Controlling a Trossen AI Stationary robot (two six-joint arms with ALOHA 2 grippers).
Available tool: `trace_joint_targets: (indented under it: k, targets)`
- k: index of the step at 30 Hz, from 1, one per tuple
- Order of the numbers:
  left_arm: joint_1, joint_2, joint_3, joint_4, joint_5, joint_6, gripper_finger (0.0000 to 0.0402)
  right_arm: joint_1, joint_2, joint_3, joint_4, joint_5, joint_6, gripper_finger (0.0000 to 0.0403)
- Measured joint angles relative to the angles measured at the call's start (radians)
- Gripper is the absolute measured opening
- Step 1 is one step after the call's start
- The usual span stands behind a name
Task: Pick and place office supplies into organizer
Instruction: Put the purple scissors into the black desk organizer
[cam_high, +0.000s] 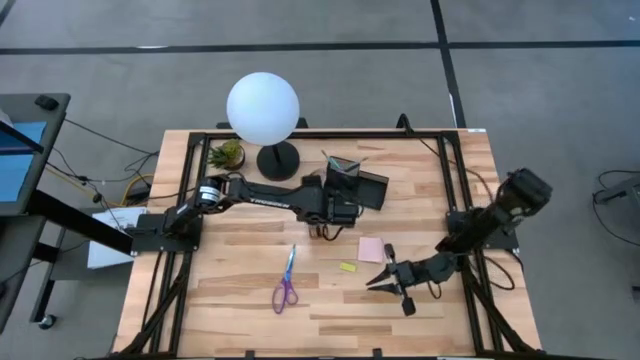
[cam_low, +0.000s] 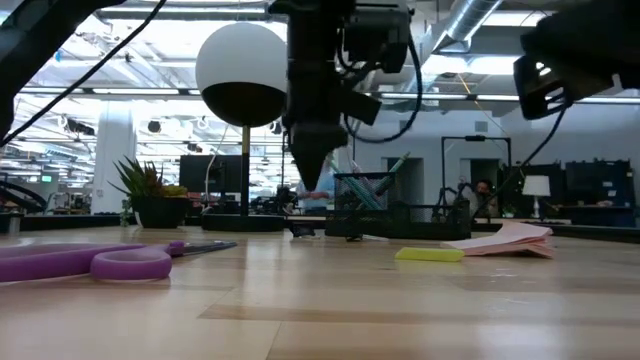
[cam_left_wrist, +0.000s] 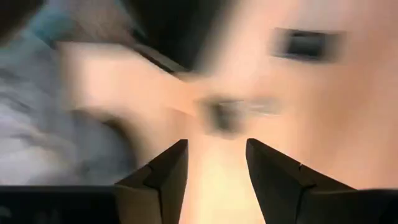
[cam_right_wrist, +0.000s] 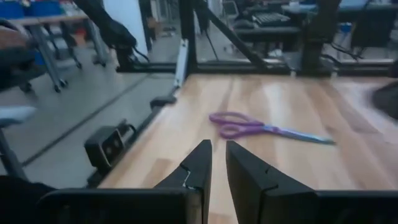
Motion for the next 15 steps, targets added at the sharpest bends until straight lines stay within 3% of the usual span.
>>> trace_joint_targets:
  k: [3, 6, 11, 15]
  targets:
    - [-0.018, -0.001, -0.029, 0.027, 0.195, -0.057, 0.0158, 0.000, -0.073, 0.000, -0.147, 0.018, 0.004, 0.0042]
    - [-0.064, 0.000, -0.043, 0.047, 0.283, -0.055, 0.0158, 0.009, -0.131, 0.000, -0.315, 0.030, 0.040, 0.0042]
    - [-0.178, -0.031, -0.023, -0.078, 0.135, -0.075, 0.0158, 0.059, -0.242, 0.000, -0.574, 0.181, 0.077, 0.0042]
    - [-0.252, -0.160, -0.008, -0.251, 0.039, -0.236, 0.0158, 0.107, -0.355, 0.000, -0.677, 0.259, -0.038, 0.0042]
